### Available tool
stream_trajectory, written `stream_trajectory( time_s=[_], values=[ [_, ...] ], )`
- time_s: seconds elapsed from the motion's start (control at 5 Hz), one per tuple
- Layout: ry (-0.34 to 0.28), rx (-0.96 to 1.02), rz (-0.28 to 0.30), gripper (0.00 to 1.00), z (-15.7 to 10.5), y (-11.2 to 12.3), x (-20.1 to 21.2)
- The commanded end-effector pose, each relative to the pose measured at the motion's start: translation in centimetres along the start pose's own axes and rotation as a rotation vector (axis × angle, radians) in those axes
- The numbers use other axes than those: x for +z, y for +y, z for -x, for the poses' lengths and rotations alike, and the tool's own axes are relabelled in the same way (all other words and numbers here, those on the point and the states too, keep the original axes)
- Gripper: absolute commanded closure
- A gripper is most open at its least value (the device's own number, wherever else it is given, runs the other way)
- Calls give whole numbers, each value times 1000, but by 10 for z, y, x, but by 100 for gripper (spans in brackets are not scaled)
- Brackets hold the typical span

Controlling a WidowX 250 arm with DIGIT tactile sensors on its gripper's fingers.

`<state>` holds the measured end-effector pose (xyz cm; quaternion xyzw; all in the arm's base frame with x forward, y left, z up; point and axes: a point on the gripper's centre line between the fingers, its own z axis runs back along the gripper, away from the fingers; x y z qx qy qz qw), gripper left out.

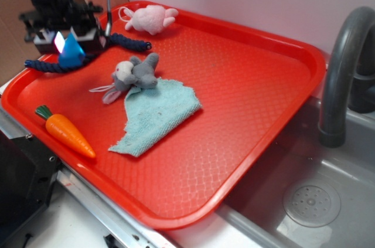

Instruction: Grab the blue block.

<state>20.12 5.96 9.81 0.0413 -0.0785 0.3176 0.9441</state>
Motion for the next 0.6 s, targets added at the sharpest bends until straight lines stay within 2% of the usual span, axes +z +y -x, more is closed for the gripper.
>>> stream_trajectory(
  time_s=[0.0,0.2,0.4],
  values=[
    [-45,-93,195,100,18,-34,101],
    [-60,-103,201,100,31,-44,118],
    [-14,-114,179,100,29,-43,108]
  ],
)
